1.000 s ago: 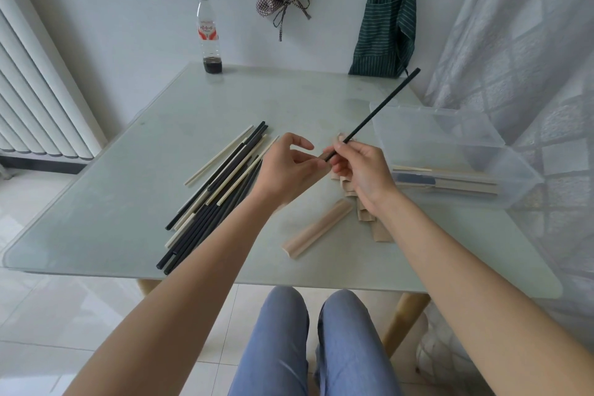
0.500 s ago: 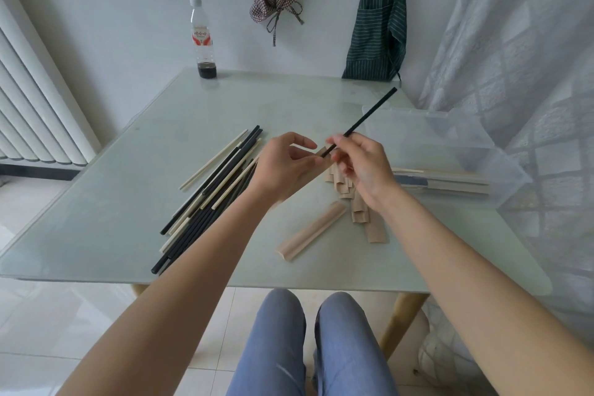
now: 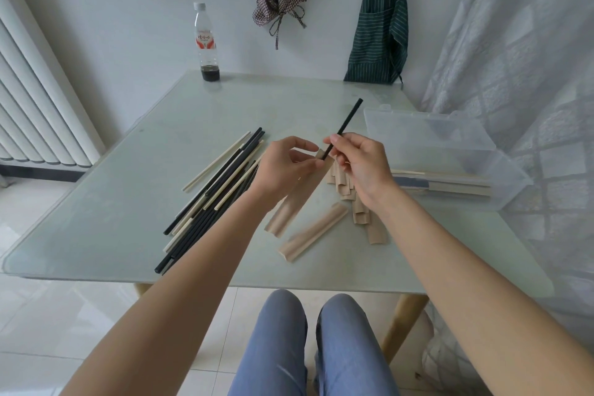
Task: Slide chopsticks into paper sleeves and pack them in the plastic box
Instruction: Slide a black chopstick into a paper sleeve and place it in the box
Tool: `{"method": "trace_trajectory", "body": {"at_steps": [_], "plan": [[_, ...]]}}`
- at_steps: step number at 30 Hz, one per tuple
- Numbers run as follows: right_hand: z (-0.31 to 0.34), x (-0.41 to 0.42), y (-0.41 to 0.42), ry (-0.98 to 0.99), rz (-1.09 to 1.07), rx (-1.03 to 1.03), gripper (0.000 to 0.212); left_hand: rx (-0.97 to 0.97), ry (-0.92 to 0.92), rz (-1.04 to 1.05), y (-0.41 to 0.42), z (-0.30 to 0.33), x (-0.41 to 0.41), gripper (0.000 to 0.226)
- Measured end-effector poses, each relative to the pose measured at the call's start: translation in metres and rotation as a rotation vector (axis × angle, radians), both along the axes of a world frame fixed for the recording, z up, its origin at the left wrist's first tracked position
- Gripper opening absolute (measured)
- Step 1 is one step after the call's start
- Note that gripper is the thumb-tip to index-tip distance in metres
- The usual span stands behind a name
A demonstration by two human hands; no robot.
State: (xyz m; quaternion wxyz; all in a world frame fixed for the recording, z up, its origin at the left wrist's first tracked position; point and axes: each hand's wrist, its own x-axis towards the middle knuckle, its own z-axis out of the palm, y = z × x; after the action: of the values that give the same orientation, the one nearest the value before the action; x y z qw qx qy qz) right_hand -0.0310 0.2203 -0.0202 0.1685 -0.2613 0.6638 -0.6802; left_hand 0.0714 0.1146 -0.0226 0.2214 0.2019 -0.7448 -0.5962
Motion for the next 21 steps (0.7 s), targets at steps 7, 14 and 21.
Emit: {"method": "trace_trajectory", "body": {"at_steps": [7,14,21], "plan": [[-0.015,0.015,-0.005,-0.110,0.400,0.313,0.026,0.351,0.175,0.119,-0.009,-0.003,0.005,0.005],[-0.022,0.031,-0.027,-0.116,0.357,0.229,0.009,-0.056,-0.038,0.283,-0.037,-0.020,0.026,0.010],[-0.029,0.030,-0.042,-0.137,0.306,0.191,0.016,-0.809,-0.785,0.280,-0.052,-0.048,0.043,0.012]]}}
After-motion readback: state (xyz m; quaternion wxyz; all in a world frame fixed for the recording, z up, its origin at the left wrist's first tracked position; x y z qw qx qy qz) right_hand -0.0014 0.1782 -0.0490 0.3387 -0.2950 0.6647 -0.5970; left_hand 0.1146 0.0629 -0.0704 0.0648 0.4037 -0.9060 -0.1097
